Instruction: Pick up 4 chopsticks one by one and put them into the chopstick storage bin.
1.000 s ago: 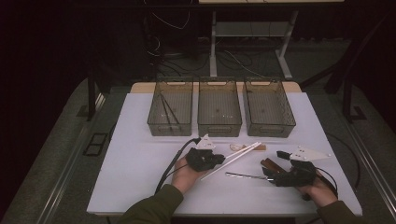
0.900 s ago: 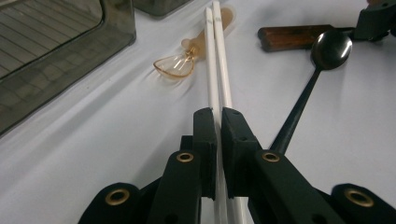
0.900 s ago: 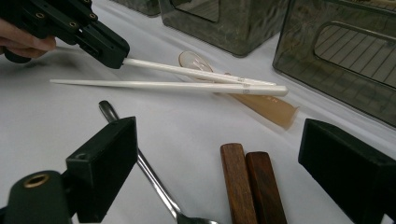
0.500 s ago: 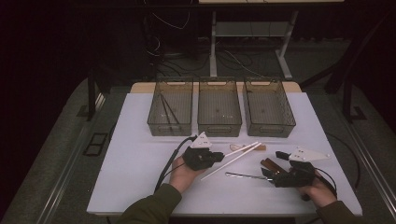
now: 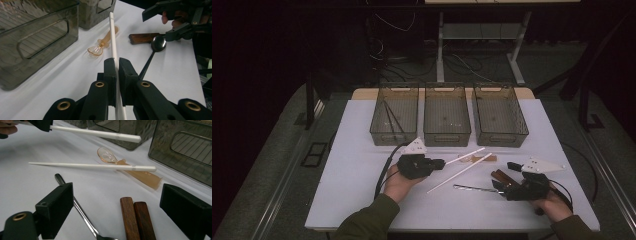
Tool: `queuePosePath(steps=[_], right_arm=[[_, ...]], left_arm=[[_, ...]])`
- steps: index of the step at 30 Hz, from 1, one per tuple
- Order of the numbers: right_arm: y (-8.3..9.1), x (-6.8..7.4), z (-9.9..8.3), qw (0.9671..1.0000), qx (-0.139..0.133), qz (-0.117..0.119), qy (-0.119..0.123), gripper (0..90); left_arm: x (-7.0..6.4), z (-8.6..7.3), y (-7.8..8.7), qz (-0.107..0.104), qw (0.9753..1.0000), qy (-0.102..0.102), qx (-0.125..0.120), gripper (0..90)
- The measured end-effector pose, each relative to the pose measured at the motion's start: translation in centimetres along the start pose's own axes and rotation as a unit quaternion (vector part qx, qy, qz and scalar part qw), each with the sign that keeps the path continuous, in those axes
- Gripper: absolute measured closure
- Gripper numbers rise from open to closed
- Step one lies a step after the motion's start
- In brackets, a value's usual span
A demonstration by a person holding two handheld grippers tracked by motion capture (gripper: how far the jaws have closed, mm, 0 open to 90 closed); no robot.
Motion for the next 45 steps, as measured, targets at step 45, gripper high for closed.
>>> queuePosePath(steps=[45], right_arm=[[0.1,-0.1,0.0,1.0000,-0.002,0.000,0.000,11.8]], left_arm=[[3.6,-0.5,12.6,0.135,0.9859,0.030,-0.094,84.8]])
Point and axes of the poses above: each handheld gripper's, and its own axes: y roughly backward along the jaws, z roughly out of its top, x roughly to its left, the point moved 2 cm from there along -y, roughly forward along the jaws, and after that the axes turned 15 degrees about -z, right-handed, at the moved point
